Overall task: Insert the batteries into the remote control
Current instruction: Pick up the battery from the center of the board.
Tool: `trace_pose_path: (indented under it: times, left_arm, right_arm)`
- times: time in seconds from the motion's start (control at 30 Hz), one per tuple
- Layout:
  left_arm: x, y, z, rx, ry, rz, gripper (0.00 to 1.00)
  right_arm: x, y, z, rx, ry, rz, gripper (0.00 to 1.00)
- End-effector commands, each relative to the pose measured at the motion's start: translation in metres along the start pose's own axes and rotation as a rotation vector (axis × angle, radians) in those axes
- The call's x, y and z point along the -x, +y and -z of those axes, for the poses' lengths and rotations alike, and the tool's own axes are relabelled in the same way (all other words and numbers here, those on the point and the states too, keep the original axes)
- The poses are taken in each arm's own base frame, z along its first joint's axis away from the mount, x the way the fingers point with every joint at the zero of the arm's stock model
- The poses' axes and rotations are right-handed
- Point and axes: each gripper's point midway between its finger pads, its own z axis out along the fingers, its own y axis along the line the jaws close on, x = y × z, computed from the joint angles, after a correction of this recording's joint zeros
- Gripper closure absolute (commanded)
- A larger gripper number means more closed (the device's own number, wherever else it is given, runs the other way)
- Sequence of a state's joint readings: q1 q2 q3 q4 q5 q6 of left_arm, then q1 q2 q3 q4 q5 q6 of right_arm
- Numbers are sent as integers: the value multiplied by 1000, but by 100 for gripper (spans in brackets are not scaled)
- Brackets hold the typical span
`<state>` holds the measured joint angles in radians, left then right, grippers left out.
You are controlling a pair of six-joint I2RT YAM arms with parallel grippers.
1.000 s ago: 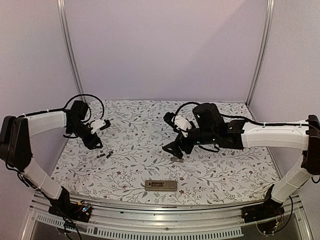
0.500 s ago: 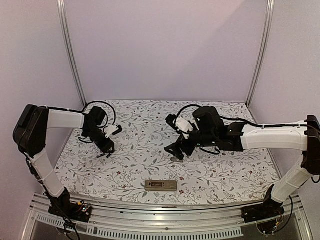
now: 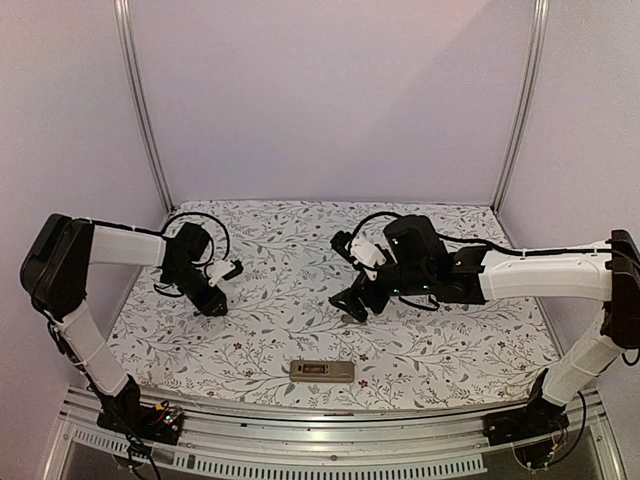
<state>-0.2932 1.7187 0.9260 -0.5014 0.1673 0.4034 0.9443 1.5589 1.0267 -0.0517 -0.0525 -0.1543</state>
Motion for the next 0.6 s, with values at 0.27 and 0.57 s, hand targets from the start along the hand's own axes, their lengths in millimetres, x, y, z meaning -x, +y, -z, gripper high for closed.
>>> trace_pose_path:
  times: [0.27, 0.57]
  left_arm:
    - [22, 0, 8, 17, -47, 55, 100]
    - [95, -29, 64, -138, -216, 184, 100]
  right_arm:
    - [-5, -2, 1, -22, 10, -7, 2]
    - [1, -7, 0, -46, -6, -14, 2]
